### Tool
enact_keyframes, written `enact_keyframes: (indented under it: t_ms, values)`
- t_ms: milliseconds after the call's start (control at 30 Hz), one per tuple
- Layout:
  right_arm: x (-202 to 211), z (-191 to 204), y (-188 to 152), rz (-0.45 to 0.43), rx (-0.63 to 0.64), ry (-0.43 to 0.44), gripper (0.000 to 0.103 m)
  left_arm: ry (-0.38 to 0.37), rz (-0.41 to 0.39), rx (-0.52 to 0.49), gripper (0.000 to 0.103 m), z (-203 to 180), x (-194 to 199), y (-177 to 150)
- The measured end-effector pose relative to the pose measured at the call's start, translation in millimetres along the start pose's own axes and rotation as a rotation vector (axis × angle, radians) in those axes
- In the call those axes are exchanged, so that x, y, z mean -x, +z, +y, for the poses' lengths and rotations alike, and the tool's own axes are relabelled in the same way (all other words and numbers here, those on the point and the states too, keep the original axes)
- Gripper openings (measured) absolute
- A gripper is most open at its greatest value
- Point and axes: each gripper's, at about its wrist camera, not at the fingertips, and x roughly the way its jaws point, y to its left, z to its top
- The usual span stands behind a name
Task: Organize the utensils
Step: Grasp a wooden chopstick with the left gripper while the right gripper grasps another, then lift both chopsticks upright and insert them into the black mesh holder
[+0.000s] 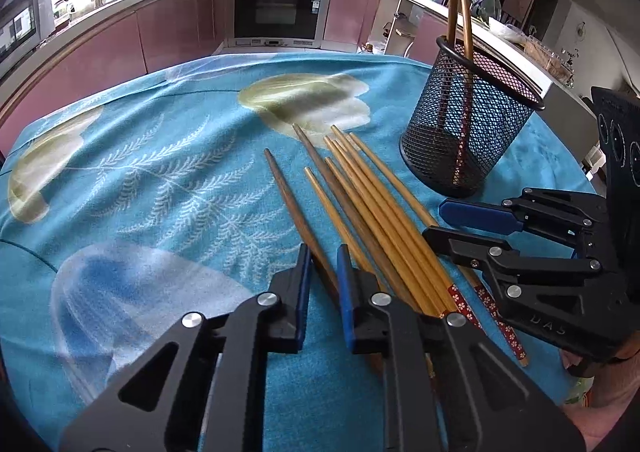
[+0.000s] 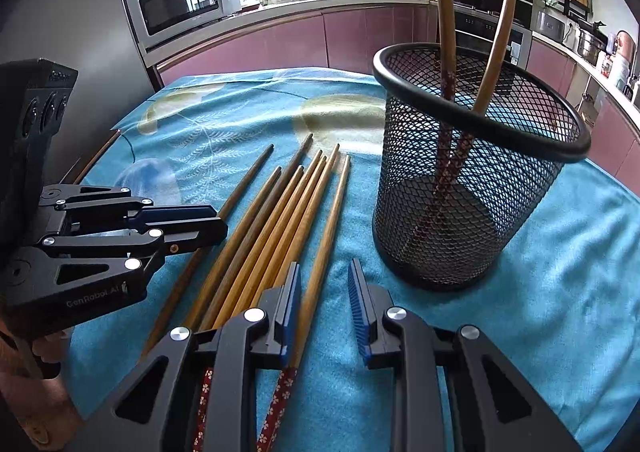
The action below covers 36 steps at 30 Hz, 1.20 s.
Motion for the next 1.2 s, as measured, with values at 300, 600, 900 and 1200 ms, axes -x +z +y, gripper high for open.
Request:
enact_keyframes:
  t_ms: [300,600,900,1200]
  values:
    - [3.9,-10.8,-1.7,-0.004,-0.058,0.046,0.006,0.012,-0.004,0.037,0.009,1.5,4.6,-2.4]
    - [20.4,-16.1,-5.8,-0.033,-0.081,0.104,0.006,0.013,-0.015,0.04,0.008,4.4,14.5,-5.2]
    - [44.5,-10.9,-3.0,-0.091,-0.065,0.176,0.006,-0.034,-0.055,0.04,0.007,4.4,36.4,-0.7]
    - [80.8,-12.2,5.5,-0.199,-0.061,0.214,0.006,-0.114,-0.133,0.036,0.007,2.4,73.4,9.6]
